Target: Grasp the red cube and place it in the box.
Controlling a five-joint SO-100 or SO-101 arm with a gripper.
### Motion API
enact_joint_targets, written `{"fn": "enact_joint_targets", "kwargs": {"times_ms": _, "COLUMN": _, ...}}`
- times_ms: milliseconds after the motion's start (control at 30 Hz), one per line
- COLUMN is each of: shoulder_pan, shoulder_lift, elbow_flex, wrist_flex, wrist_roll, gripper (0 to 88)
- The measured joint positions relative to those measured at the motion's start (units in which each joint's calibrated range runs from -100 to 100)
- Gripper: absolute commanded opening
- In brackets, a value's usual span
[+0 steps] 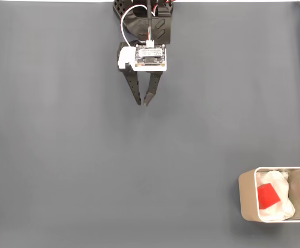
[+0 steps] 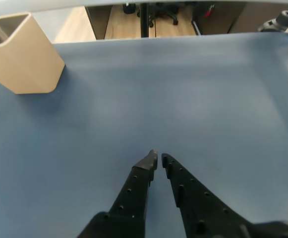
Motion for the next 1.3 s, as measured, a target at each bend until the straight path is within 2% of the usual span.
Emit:
{"fn": "enact_joint_targets", "kwargs": {"times_ms": 367, "shoulder_pan": -0.5, "shoulder_lift": -14.0, "elbow_flex": 2.6, "wrist_flex": 22.1, "wrist_roll": -0.3, "gripper": 0.0}}
{"fn": "enact_joint_targets", "kwargs": {"times_ms": 600, "shoulder_pan": -0.6, "shoulder_lift": -15.6, "elbow_flex": 2.6, "wrist_flex": 36.0, "wrist_roll": -1.1, "gripper": 0.0}}
{"fn": "enact_joint_targets", "kwargs": {"times_ms": 1300, "shoulder_pan": -0.9, "shoulder_lift": -16.3, "elbow_flex": 2.6, "wrist_flex": 38.1, "wrist_roll": -2.1, "gripper": 0.1}}
